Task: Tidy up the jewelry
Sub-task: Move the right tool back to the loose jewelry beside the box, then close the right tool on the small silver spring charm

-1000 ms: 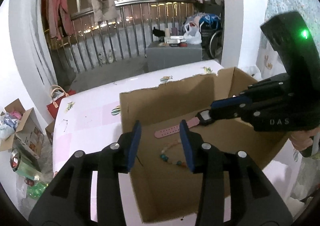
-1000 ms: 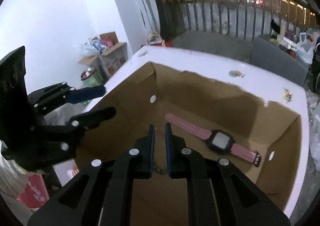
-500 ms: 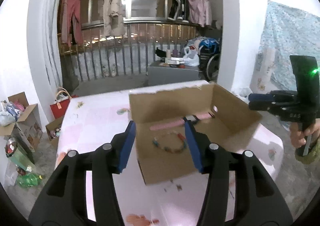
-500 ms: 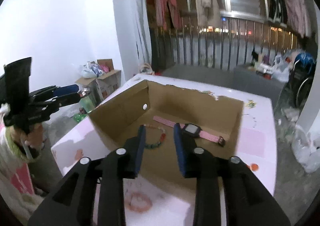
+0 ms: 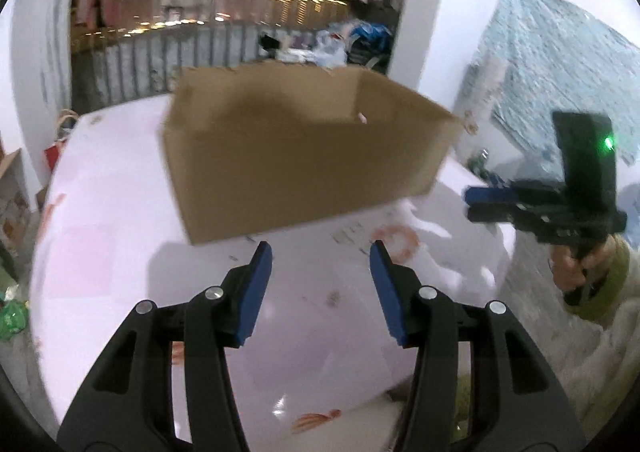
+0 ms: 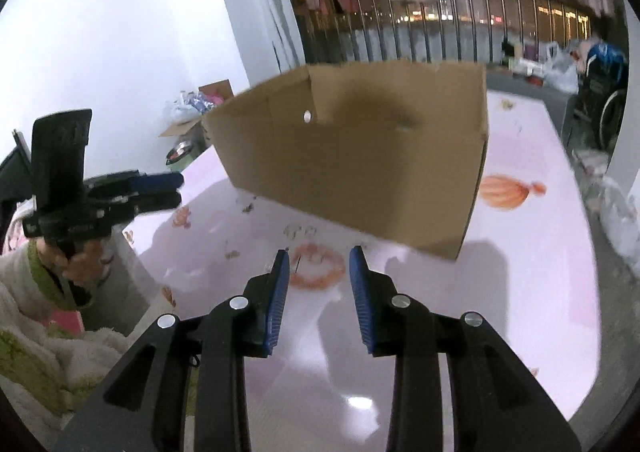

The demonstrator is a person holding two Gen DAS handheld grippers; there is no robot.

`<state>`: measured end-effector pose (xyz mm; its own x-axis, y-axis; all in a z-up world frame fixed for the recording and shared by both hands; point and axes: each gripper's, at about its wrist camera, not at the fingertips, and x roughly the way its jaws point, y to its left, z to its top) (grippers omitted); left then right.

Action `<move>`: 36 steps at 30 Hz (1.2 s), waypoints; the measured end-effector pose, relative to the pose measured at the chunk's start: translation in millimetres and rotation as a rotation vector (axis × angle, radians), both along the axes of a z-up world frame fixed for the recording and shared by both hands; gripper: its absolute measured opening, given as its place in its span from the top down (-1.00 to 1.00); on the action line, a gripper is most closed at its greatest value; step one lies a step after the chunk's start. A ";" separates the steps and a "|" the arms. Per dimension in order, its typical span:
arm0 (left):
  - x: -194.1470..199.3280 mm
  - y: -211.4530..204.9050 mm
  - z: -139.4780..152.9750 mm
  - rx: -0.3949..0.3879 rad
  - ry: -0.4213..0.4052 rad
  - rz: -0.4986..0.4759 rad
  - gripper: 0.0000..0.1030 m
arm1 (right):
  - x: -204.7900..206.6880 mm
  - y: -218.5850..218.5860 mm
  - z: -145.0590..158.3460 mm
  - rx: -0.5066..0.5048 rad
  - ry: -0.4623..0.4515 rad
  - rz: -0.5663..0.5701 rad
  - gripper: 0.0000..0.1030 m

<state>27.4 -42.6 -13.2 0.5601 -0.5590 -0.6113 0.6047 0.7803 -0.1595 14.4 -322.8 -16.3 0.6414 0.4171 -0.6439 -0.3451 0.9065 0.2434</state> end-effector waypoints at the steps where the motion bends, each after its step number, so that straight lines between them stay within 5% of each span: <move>1: -2.0 -6.6 -7.2 0.023 -0.004 -0.020 0.06 | 0.0 1.3 -4.7 0.005 0.006 0.001 0.42; 7: -5.1 -33.4 -38.6 0.138 -0.012 -0.087 0.43 | 3.4 11.9 -19.3 0.017 0.022 0.035 0.65; 20: 2.6 -41.3 -54.8 0.235 -0.034 -0.118 0.95 | 4.9 43.4 -24.2 -0.006 -0.004 0.188 0.68; 36: 18.8 -11.7 -53.0 0.225 -0.038 -0.080 0.97 | 27.6 74.3 -36.4 -0.173 0.032 0.300 0.68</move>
<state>46.2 -54.3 -66.2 0.5444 -0.4542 -0.7052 0.6681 0.7432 0.0371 42.0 -248.5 -52.8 0.4856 0.4669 -0.7390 -0.5968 0.7948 0.1099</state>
